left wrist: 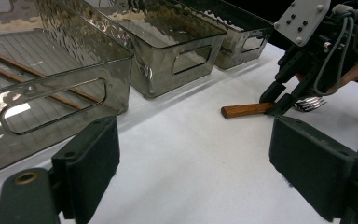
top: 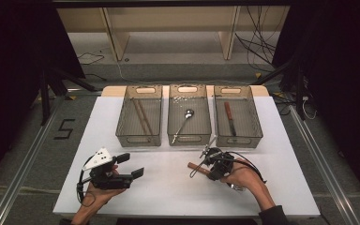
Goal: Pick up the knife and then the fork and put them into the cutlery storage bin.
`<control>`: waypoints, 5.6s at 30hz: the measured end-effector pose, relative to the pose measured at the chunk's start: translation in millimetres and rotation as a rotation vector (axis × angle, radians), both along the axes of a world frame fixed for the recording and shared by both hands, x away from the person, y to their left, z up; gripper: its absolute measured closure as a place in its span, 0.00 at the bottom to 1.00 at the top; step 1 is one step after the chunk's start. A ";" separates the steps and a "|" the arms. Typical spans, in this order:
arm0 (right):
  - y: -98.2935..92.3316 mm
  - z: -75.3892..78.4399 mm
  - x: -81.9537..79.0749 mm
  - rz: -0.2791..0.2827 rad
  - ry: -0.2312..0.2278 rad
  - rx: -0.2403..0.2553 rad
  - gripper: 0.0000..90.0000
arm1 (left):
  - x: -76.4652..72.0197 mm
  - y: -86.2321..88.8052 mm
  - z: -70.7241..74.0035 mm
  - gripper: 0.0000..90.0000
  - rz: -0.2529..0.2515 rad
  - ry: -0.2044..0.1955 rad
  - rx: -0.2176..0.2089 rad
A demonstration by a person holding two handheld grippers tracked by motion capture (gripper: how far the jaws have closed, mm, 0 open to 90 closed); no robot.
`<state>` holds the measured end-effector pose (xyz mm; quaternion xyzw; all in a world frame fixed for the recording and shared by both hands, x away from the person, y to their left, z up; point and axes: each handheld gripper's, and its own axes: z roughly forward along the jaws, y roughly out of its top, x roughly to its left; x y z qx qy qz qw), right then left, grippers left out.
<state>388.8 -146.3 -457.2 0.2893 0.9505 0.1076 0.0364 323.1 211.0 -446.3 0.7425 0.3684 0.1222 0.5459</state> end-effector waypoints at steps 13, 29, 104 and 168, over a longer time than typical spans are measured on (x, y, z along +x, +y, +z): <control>2.9 1.3 0.4 0.000 0.011 -0.022 0.86 | 0.0 0.2 0.0 0.17 -0.002 -0.002 0.005; -15.3 22.3 2.5 -0.059 -0.040 0.108 0.87 | 0.0 0.2 0.0 0.17 0.000 -0.001 0.005; -129.9 110.5 117.1 -0.656 -0.428 0.588 0.87 | 0.4 1.3 0.0 0.17 0.008 -0.006 0.000; -112.0 77.2 98.6 -0.642 -0.367 0.618 0.46 | 0.0 2.1 0.7 0.17 0.012 -0.006 -0.017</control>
